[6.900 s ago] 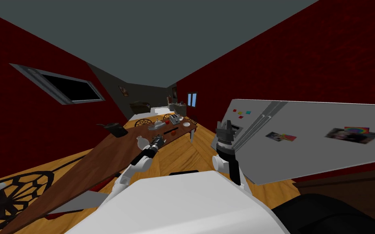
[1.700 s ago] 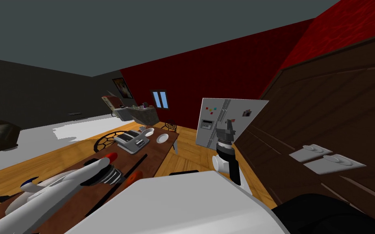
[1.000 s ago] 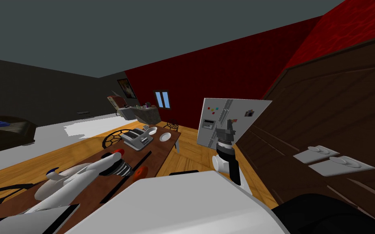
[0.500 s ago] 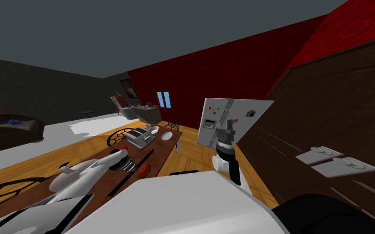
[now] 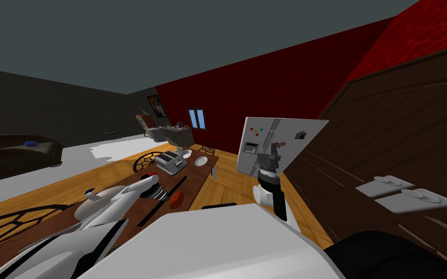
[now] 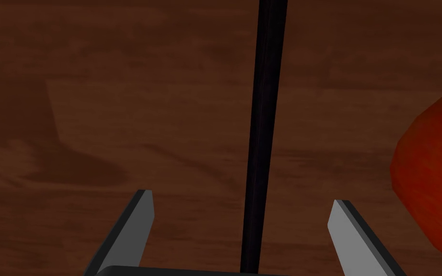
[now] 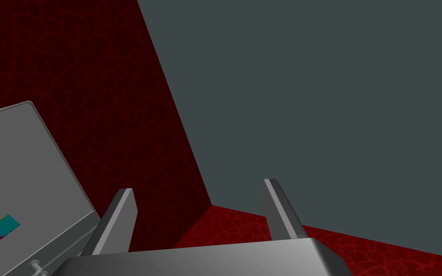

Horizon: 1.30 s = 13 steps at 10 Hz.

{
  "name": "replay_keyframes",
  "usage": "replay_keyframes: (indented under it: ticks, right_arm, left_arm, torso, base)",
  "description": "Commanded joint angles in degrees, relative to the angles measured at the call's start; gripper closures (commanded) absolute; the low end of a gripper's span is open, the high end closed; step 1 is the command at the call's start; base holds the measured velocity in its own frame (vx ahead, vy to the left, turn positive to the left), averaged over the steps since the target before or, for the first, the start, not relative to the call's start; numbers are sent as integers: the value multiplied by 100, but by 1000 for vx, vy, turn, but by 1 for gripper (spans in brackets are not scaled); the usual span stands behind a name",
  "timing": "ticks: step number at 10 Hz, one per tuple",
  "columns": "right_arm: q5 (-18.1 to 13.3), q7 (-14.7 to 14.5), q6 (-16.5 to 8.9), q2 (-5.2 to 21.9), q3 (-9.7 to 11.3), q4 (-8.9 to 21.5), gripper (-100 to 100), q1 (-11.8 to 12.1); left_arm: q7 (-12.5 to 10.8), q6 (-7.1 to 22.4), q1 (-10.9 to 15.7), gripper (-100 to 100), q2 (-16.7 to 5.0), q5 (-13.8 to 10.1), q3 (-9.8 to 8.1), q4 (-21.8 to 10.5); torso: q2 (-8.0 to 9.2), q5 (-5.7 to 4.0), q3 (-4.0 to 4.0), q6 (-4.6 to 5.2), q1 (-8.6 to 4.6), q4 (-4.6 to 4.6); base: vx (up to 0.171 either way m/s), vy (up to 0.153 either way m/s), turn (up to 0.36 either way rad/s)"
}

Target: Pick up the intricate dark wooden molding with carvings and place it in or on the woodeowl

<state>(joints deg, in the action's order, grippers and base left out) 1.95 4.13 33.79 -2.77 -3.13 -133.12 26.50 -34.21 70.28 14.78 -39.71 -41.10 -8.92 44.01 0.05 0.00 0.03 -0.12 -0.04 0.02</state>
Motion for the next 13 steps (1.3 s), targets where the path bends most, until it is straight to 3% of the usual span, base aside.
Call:
replay_keyframes:
  ticks: [1,2,3,7,8,9,10,11,12,13]
  right_arm:
    - [0,0,0,0,0,0,0,0]
    - [0,0,0,0,0,0,0,0]
    - [0,0,0,0,0,0,0,0]
    - [0,0,0,0,0,0,0,0]
    - [0,0,0,0,0,0,0,0]
    - [0,0,0,0,0,0,0,0]
    - [0,0,0,0,1,0,0,0]
    - [0,0,0,-1,1,0,0,1]
    - [0,0,0,-1,1,0,0,1]
    - [0,0,0,-1,1,0,0,0]
  left_arm:
    - [-99,116,-36,-100,101,282,-104,197]
    - [-32,50,9,-100,71,173,-69,73]
    - [-47,66,4,100,76,192,-75,90]
    - [-51,76,4,100,80,186,-76,86]
    - [-52,77,4,0,80,185,-76,85]
    - [-42,8,-191,100,-114,-100,91,193]
    - [15,-101,-346,100,-311,-259,287,190]
    - [15,-101,-346,100,-330,-447,287,190]
    - [72,-210,-501,100,-545,-618,483,186]
    - [72,-210,-501,100,-545,-786,483,186]
  torso:
    - [0,0,0,0,0,0]
    - [1,0,1,-1,0,0]
    - [-3,-1,-1,-1,-5,0]
    - [-17,5,-10,2,9,-5]
    - [-18,5,-11,3,10,-5]
    - [-18,5,-11,3,10,-5]
    - [-24,2,-14,2,1,-6]
    - [-36,-3,-21,2,-9,-8]
    - [-36,-1,-21,7,-12,-8]
    - [-36,-3,-21,6,-11,-8]
  base:
    - [-23,31,21]
    - [-6,11,-1]
    - [0,0,0]
    - [0,0,0]
    - [0,0,0]
    - [29,-31,-73]
    - [67,-66,-79]
    - [49,-52,-1]
    - [46,-53,-69]
    - [30,-34,-20]
